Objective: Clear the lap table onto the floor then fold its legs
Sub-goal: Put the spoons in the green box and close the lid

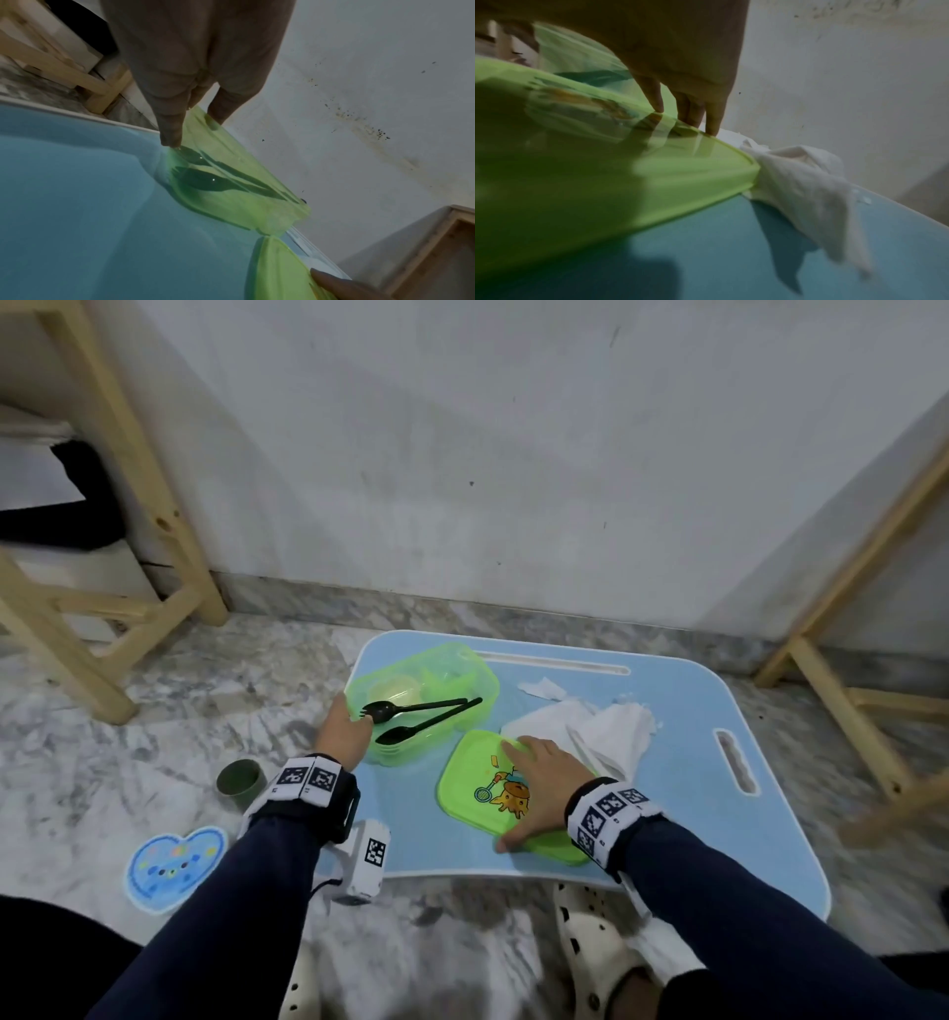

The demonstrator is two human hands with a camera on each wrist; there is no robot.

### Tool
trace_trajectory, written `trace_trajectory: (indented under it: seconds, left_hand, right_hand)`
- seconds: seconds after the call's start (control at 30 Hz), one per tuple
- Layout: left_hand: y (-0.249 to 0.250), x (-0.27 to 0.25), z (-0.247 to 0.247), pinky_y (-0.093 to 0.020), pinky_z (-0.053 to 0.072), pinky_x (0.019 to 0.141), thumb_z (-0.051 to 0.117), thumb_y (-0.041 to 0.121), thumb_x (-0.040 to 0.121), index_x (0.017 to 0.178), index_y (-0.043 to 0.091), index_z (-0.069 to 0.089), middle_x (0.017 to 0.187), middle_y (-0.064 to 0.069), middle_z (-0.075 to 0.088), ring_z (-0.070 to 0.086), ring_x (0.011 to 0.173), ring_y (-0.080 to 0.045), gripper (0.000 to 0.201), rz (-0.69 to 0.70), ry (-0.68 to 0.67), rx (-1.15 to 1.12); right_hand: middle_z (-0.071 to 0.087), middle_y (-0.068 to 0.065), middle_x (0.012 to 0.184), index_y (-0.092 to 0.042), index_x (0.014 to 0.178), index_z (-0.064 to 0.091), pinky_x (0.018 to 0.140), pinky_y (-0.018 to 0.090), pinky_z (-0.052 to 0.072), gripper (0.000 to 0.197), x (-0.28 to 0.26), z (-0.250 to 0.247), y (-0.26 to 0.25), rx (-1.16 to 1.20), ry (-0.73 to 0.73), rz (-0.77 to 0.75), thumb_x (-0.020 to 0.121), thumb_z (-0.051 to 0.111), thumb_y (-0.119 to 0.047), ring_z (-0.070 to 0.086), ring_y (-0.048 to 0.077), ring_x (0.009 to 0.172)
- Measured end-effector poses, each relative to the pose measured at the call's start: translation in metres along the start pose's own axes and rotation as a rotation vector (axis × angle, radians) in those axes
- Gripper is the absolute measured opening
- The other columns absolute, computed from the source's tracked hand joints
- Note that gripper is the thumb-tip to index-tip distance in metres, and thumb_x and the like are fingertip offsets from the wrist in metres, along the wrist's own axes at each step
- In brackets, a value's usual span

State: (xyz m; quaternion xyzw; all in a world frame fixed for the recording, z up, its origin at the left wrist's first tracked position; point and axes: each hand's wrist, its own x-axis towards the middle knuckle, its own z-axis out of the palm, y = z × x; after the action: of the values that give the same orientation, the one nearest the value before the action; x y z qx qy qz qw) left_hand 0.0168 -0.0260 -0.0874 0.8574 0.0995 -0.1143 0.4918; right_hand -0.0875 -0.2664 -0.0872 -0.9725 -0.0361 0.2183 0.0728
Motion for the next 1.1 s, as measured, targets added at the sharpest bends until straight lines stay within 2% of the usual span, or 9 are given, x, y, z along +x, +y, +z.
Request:
trace_trajectory:
  seconds: [0.3,0.43,0.6,0.73,0.8,0.87,0.93,1.0,1.1]
  left_hand:
    - [-0.008,0.006,-0.012,-0.049,0.042,0.104,0.038,0.001,0.088,0.131,0.016,0.046,0.123,-0.015,0.060,0.056,0.116,-0.034,0.047,0.044,-0.011,-0.125]
    - [-0.011,0.017,-0.015,-0.049,0.039,0.106,0.037,0.002,0.088,0.136,0.017,0.043,0.130,-0.014,0.057,0.053,0.121,-0.033,0.051,0.031,-0.021,-0.129]
    - [-0.016,0.025,-0.016,-0.050,0.038,0.108,0.037,0.004,0.087,0.138,0.018,0.040,0.136,-0.016,0.053,0.050,0.125,-0.033,0.054,0.010,-0.040,-0.159]
    - [-0.013,0.022,-0.020,-0.051,0.038,0.107,0.042,0.007,0.083,0.131,0.023,0.046,0.134,-0.016,0.054,0.052,0.122,-0.034,0.051,0.026,-0.091,-0.211]
    - [-0.006,0.017,-0.022,-0.047,0.038,0.106,0.041,0.005,0.089,0.136,0.021,0.041,0.137,-0.012,0.048,0.050,0.121,-0.030,0.049,0.039,-0.124,-0.222]
    - [-0.001,0.016,-0.023,-0.037,0.047,0.093,0.037,-0.001,0.093,0.132,0.020,0.042,0.127,-0.011,0.055,0.059,0.100,-0.021,0.045,0.031,-0.157,-0.298]
    - [0.001,0.019,-0.023,-0.022,0.049,0.069,0.035,-0.004,0.093,0.124,0.024,0.043,0.100,-0.001,0.060,0.060,0.073,-0.007,0.042,-0.001,-0.182,-0.380]
    - [0.002,0.025,-0.023,-0.020,0.043,0.066,0.036,0.004,0.096,0.125,0.021,0.045,0.095,0.000,0.056,0.054,0.073,-0.007,0.036,-0.059,-0.205,-0.445]
    - [0.007,0.027,-0.023,-0.025,0.043,0.073,0.039,0.026,0.097,0.117,0.015,0.051,0.105,-0.005,0.057,0.056,0.085,-0.015,0.025,-0.114,-0.239,-0.509]
  right_hand:
    - [0.022,0.009,0.153,-0.025,0.146,0.014,0.116,0.045,0.023,0.119,-0.008,-0.017,0.006,-0.032,0.031,0.044,0.052,0.072,-0.068,0.022,0.030,0.139]
    - [0.024,0.008,0.152,-0.028,0.144,0.019,0.114,0.045,0.026,0.113,-0.022,-0.046,0.027,-0.050,0.052,0.125,0.053,0.074,-0.065,0.023,0.030,0.138]
    - [0.024,0.006,0.152,-0.031,0.142,0.025,0.114,0.046,0.024,0.109,-0.021,-0.090,0.046,0.022,0.177,0.223,0.052,0.077,-0.062,0.021,0.028,0.140]
    - [0.026,0.006,0.151,-0.031,0.142,0.028,0.116,0.044,0.025,0.109,0.008,-0.103,0.019,0.088,0.207,0.107,0.050,0.081,-0.058,0.022,0.027,0.139]
    - [0.025,0.005,0.152,-0.031,0.141,0.028,0.116,0.043,0.025,0.109,0.027,-0.102,-0.005,0.071,0.186,0.012,0.049,0.082,-0.057,0.022,0.027,0.139]
    - [0.024,0.005,0.153,-0.032,0.141,0.029,0.117,0.042,0.023,0.108,0.046,-0.099,-0.029,0.022,0.160,-0.079,0.050,0.082,-0.055,0.022,0.026,0.140]
    - [0.022,0.006,0.154,-0.033,0.141,0.028,0.117,0.042,0.020,0.108,0.063,-0.097,-0.048,-0.047,0.121,-0.157,0.050,0.082,-0.055,0.021,0.026,0.141]
    - [0.020,0.006,0.155,-0.034,0.142,0.026,0.116,0.043,0.018,0.108,0.076,-0.098,-0.061,-0.114,0.076,-0.215,0.051,0.081,-0.055,0.019,0.026,0.142]
    - [0.018,0.006,0.155,-0.032,0.143,0.024,0.116,0.045,0.017,0.109,0.090,-0.100,-0.074,-0.164,0.053,-0.279,0.053,0.080,-0.055,0.018,0.026,0.143]
